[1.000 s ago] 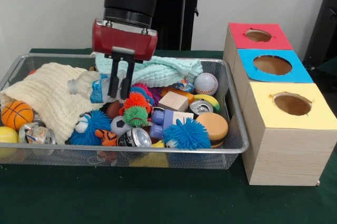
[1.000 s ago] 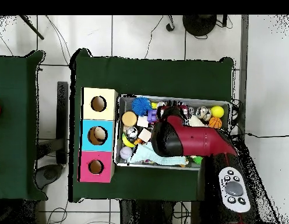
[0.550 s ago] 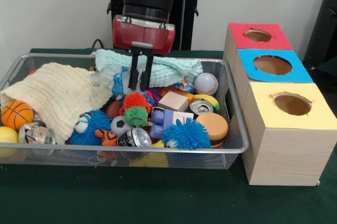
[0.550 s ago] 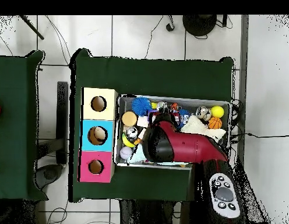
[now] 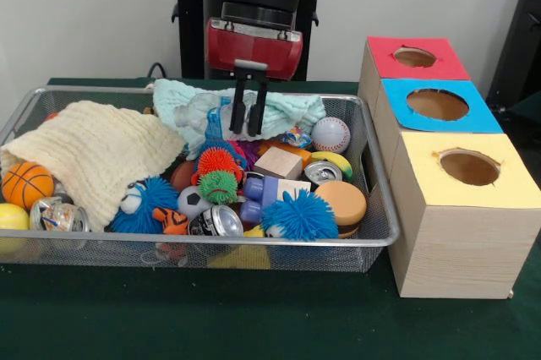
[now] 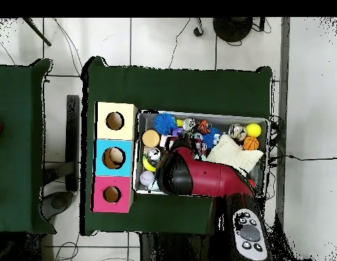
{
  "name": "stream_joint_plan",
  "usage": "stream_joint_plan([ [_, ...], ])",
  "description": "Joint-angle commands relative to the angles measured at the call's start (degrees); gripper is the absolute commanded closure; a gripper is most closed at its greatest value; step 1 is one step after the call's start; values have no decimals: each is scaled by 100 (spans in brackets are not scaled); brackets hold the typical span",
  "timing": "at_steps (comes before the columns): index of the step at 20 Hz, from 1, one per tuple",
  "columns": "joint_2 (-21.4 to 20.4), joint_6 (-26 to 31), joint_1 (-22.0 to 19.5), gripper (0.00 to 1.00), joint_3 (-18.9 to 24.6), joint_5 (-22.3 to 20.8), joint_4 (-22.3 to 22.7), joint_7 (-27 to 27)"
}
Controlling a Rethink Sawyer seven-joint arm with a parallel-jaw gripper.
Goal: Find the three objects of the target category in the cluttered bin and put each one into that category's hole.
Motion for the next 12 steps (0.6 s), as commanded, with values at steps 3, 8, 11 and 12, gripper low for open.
stream_joint_plan([
  [3, -108, 127, 78, 100, 10, 594, 650, 1441],
  [8, -115, -42, 199, 100, -105, 772, 800, 1484],
  [11, -190, -71, 222, 100, -139, 868, 929, 1493],
  [12, -207, -62, 294, 100, -179, 931, 952, 1520],
])
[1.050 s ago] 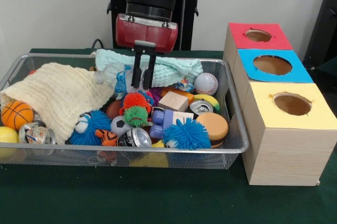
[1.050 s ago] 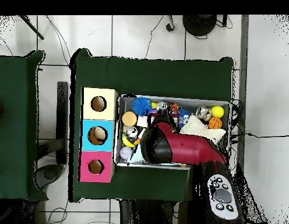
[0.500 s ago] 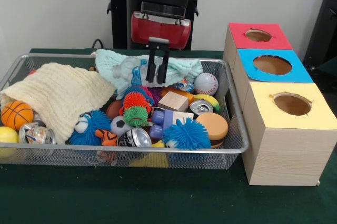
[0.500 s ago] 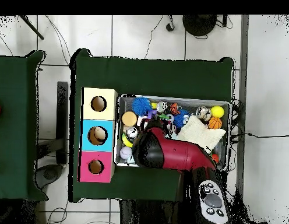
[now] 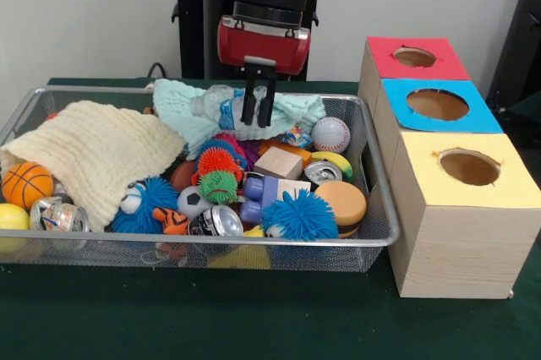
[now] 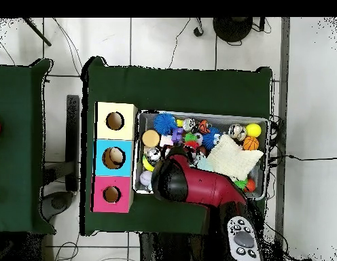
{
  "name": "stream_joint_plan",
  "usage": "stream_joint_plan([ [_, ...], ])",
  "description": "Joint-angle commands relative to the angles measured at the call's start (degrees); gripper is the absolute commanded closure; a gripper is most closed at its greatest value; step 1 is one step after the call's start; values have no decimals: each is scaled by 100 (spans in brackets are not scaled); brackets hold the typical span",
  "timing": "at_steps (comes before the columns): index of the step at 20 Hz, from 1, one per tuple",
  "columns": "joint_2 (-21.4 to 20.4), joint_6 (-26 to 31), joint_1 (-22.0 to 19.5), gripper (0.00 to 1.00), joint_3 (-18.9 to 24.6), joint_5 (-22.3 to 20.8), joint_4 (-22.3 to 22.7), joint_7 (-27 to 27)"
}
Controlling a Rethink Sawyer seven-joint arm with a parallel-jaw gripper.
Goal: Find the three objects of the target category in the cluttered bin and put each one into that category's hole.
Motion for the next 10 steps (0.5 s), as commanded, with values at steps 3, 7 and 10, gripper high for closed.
stream_joint_plan([
  [3, -282, -61, 222, 100, -42, 586, 676, 1602],
  [7, -334, -11, 494, 100, -216, 862, 737, 1697],
  [10, -368, 24, 718, 100, -322, 1089, 753, 1776],
])
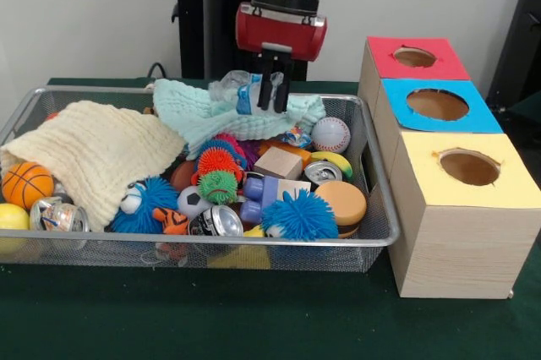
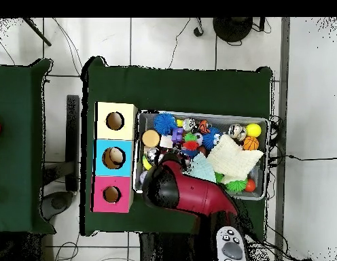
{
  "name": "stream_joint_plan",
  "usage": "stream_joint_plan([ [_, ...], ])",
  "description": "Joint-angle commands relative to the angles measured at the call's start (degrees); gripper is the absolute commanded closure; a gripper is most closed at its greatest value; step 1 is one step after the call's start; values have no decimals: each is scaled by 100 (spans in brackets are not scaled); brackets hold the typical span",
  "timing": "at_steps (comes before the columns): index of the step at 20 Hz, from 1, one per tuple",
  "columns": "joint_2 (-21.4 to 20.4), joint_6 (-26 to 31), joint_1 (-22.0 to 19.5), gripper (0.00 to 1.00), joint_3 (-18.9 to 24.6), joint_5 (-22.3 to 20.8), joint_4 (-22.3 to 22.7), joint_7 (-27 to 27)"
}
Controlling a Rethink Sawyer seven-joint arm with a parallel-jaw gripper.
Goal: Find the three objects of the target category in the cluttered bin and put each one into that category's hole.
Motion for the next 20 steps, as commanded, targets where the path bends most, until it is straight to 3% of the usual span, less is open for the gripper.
stream_joint_plan([
  [1, -220, 22, 359, 100, -97, 663, 436, 1752],
  [20, -169, -345, 1180, 100, -174, 1471, 605, 2277],
])
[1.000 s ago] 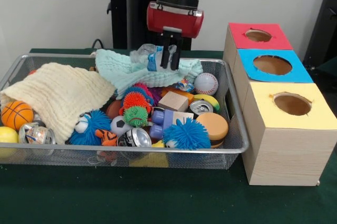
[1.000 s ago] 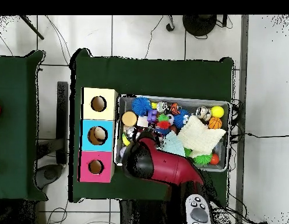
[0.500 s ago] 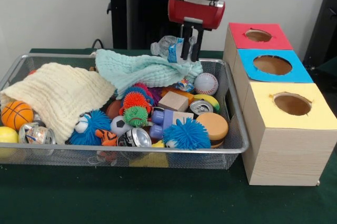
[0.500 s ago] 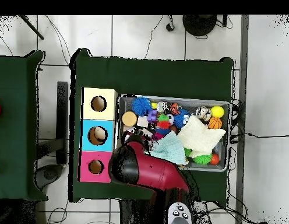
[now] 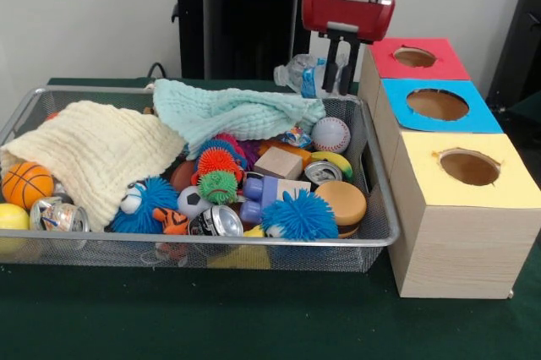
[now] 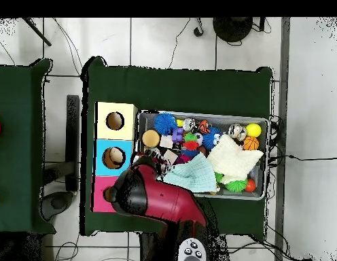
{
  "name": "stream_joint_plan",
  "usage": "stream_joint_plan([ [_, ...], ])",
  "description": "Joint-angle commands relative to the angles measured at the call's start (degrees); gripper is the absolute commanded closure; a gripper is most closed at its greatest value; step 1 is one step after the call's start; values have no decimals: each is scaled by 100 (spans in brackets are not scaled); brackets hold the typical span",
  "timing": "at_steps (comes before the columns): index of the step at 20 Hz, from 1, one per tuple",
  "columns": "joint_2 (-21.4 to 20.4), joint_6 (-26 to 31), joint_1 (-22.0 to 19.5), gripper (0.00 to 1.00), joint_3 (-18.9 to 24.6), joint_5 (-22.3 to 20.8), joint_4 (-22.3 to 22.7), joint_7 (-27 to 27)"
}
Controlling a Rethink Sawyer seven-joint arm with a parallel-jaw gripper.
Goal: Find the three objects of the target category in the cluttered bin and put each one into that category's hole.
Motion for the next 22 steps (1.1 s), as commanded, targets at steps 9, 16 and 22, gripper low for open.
stream_joint_plan([
  [9, 313, -27, 1478, 100, -651, 1304, -107, 2154],
  [16, 499, -241, 1668, 100, -565, 1622, -115, 2264],
  [22, 612, -469, 1608, 100, -446, 1644, -109, 2315],
])
